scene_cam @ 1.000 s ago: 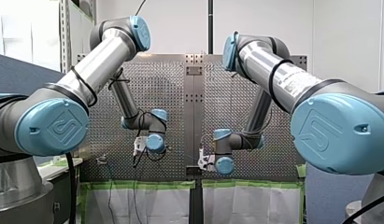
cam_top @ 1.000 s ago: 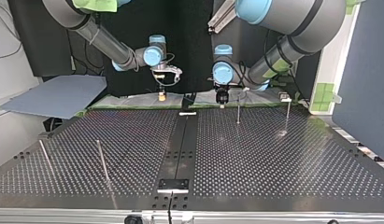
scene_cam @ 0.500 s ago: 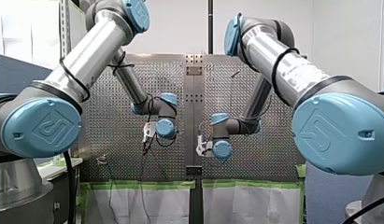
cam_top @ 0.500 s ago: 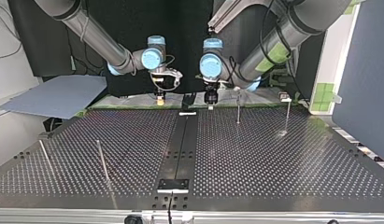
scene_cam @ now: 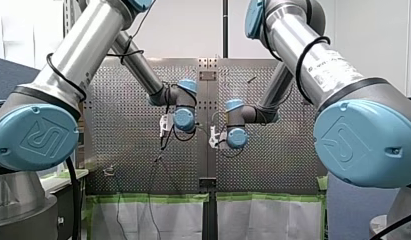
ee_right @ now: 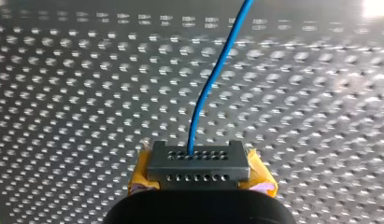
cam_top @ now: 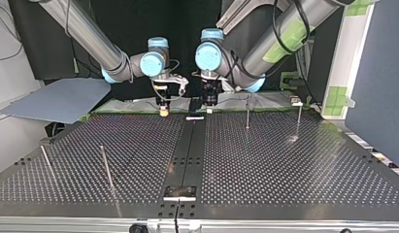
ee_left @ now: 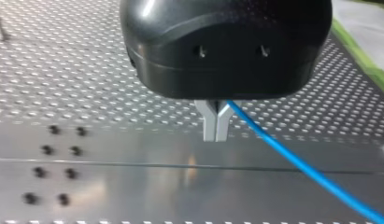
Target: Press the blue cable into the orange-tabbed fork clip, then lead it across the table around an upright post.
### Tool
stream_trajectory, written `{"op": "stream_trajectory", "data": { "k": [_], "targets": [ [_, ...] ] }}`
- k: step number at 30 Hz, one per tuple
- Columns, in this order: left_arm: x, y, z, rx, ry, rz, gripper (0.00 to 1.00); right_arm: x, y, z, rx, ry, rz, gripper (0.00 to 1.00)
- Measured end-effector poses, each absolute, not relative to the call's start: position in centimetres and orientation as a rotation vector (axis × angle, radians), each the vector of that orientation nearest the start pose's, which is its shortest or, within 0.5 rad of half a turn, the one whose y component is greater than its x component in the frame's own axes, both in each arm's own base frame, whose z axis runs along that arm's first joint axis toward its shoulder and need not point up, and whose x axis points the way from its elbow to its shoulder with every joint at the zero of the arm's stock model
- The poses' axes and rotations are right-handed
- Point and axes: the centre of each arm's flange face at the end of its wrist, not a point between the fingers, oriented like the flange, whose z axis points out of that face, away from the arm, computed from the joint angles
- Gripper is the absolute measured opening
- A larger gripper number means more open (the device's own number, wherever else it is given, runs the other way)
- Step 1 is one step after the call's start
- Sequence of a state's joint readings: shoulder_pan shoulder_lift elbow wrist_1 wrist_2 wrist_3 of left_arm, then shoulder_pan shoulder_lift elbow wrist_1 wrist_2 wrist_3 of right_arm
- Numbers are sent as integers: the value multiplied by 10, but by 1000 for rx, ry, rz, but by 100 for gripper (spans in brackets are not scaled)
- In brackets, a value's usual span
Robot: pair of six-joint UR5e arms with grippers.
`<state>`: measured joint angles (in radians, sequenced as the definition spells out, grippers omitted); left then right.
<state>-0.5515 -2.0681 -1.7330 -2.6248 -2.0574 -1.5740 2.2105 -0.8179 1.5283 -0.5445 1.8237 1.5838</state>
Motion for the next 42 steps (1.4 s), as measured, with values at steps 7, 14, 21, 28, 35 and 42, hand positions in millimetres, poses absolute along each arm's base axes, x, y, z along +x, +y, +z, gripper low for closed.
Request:
{"op": "stream_trajectory", "data": {
  "k": [7, 14, 21, 28, 35, 42],
  "targets": [
    [449, -378, 220, 77, 1656, -19, 0, 482, -468, 142, 1621, -1068, 1379, 0],
    [446, -372, 258, 38, 1604, -35, 0, 483, -464, 188, 1587, -1046, 1426, 0],
    [440, -368, 290, 13, 1561, -58, 0, 481, -460, 225, 1551, -1027, 1469, 0],
    [442, -368, 298, 7, 1546, -74, 0, 478, -457, 271, 1500, -991, 1526, 0],
    [446, -368, 300, 2, 1535, -101, 0, 475, -452, 318, 1439, -952, 1583, 0],
    [456, -372, 317, -31, 1505, -153, 0, 466, -445, 365, 1367, -924, 1627, 0]
  ]
}}
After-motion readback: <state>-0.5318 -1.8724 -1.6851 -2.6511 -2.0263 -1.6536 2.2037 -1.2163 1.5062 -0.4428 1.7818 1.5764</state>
